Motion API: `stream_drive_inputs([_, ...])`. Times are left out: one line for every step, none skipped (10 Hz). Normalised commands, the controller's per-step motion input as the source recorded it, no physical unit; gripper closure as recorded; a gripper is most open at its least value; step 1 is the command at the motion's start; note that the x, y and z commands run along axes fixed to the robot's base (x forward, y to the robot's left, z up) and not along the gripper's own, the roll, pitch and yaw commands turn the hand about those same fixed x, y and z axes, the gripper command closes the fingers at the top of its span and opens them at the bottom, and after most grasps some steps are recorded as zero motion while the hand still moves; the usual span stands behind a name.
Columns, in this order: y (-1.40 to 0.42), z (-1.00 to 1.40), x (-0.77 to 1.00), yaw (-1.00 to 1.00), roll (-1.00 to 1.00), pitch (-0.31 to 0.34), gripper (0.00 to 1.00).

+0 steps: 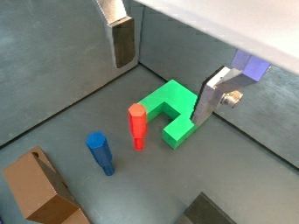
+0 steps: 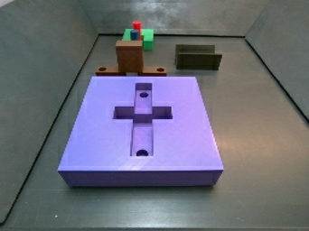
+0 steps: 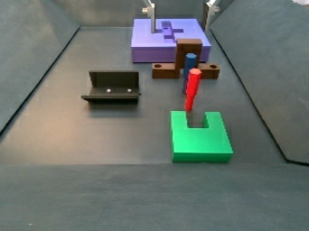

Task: Pick up the green object. Move up. Place the green object on the fixture. Regrasp the green object. Move to above the board. Insert the green object.
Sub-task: Pick up the green object.

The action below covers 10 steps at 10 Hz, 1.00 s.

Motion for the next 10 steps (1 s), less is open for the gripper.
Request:
stream_drive_inputs([0.00, 0.00, 0.00, 0.00, -0.01, 0.000, 0.00])
stream_drive_inputs([0.10, -0.03, 0.00, 0.00, -0.03, 0.000, 0.00])
stream_drive_inputs([0.49, -0.40, 0.00, 0.00, -0.11, 0.000, 0.00])
stream_drive_inputs([0.85, -0.52, 0.00, -0.02, -0.16, -0.010, 0.00])
stream_drive_inputs([0.85, -0.51, 0.00, -0.03, -0.17, -0.013, 0.00])
stream_drive_inputs([0.74, -0.36, 0.00, -0.07, -0.29, -0.026, 0.00])
stream_drive_inputs([0.41, -0.44, 0.25, -0.09, -0.31, -0.090, 0.00])
stream_drive_inputs([0.35, -0.46, 0.36, -0.13, -0.30, -0.104, 0.00])
stream_drive_inputs([0.35, -0.51, 0.34, -0.19, -0.27, -0.119, 0.00])
stream_drive_inputs([0.21, -0.55, 0.29, -0.20, -0.22, -0.149, 0.00])
